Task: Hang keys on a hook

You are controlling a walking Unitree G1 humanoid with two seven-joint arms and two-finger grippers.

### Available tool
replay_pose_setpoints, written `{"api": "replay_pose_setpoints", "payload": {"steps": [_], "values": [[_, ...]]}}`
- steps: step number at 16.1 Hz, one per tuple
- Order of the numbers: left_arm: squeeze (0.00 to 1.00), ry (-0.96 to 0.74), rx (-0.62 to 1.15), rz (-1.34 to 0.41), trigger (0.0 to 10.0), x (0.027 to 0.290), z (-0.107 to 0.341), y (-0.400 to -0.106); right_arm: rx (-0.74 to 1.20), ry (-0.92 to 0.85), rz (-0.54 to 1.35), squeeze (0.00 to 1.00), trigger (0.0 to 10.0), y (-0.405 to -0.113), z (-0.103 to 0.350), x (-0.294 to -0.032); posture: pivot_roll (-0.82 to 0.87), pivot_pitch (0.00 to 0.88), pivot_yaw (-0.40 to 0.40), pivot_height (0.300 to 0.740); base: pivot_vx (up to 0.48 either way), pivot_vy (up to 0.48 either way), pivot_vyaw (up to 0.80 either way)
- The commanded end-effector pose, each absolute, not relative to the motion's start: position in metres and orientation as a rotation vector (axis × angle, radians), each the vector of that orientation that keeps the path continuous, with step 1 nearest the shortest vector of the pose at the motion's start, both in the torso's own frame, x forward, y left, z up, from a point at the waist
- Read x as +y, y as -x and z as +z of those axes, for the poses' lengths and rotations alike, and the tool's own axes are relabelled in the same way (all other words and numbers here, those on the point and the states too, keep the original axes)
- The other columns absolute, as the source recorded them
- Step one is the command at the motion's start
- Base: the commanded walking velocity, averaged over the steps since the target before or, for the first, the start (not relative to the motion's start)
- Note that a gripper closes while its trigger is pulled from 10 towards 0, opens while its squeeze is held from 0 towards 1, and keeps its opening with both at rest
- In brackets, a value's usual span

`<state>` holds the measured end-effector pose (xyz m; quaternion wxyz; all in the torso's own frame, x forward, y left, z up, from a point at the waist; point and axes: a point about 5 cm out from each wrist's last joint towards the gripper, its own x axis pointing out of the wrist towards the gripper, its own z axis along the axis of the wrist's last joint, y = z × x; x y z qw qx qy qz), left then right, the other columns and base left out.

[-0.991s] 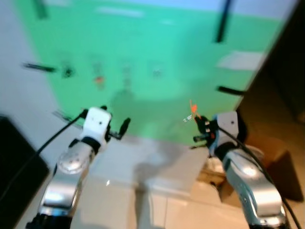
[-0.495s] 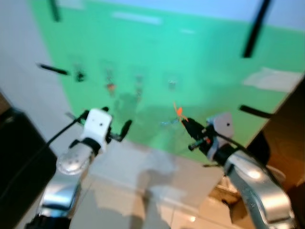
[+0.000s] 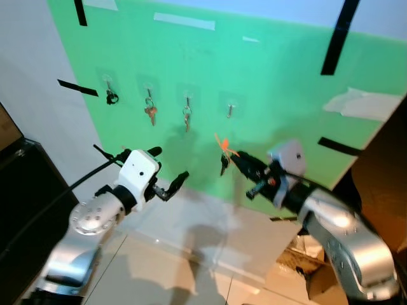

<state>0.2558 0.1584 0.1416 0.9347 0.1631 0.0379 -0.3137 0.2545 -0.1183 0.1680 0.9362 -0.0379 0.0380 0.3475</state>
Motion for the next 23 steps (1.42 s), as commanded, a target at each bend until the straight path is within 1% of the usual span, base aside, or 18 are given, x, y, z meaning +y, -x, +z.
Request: {"api": "replay_pose_setpoints", "payload": {"steps": [1,2,3,5,10,18,20,23], "values": [[0.00,-0.335,0.059,-0.695,10.0,0.154,0.150,-0.255,0.077,0.062,0.716,0.00,10.0,-0.259,0.173,-0.117,-0.04,0.000,-0.004,0.740,0.000,0.000,0.00],[0.00,-0.340,0.061,-0.739,10.0,0.154,0.152,-0.251,0.074,0.041,0.707,0.00,10.0,-0.263,0.177,-0.115,-0.04,0.000,-0.002,0.740,0.000,0.000,0.00],[0.00,-0.330,0.074,-0.837,10.0,0.151,0.156,-0.243,0.066,-0.011,0.692,0.00,10.0,-0.273,0.185,-0.111,-0.04,0.000,-0.001,0.740,0.000,0.000,0.00],[0.00,-0.319,0.083,-0.907,10.0,0.148,0.158,-0.236,0.061,-0.058,0.684,0.00,10.0,-0.281,0.191,-0.108,-0.04,0.000,-0.001,0.740,0.000,0.000,0.00],[0.00,-0.265,0.068,-0.926,10.0,0.147,0.162,-0.232,0.081,-0.130,0.644,0.00,10.0,-0.305,0.204,-0.106,-0.04,0.000,-0.012,0.740,0.000,0.000,0.00],[0.00,-0.230,0.089,-0.937,10.0,0.149,0.161,-0.224,0.119,-0.229,0.596,0.00,10.0,-0.308,0.205,-0.118,-0.05,0.000,-0.022,0.740,0.000,0.000,0.00],[0.00,-0.226,0.091,-0.938,10.0,0.149,0.161,-0.224,0.170,-0.270,0.571,0.00,10.0,-0.310,0.201,-0.121,-0.05,0.000,-0.020,0.740,0.000,0.000,0.00],[0.00,-0.223,0.097,-0.939,10.0,0.149,0.160,-0.224,0.236,-0.285,0.545,0.00,10.0,-0.313,0.193,-0.122,-0.04,0.000,-0.020,0.740,0.000,0.000,0.00]]}}
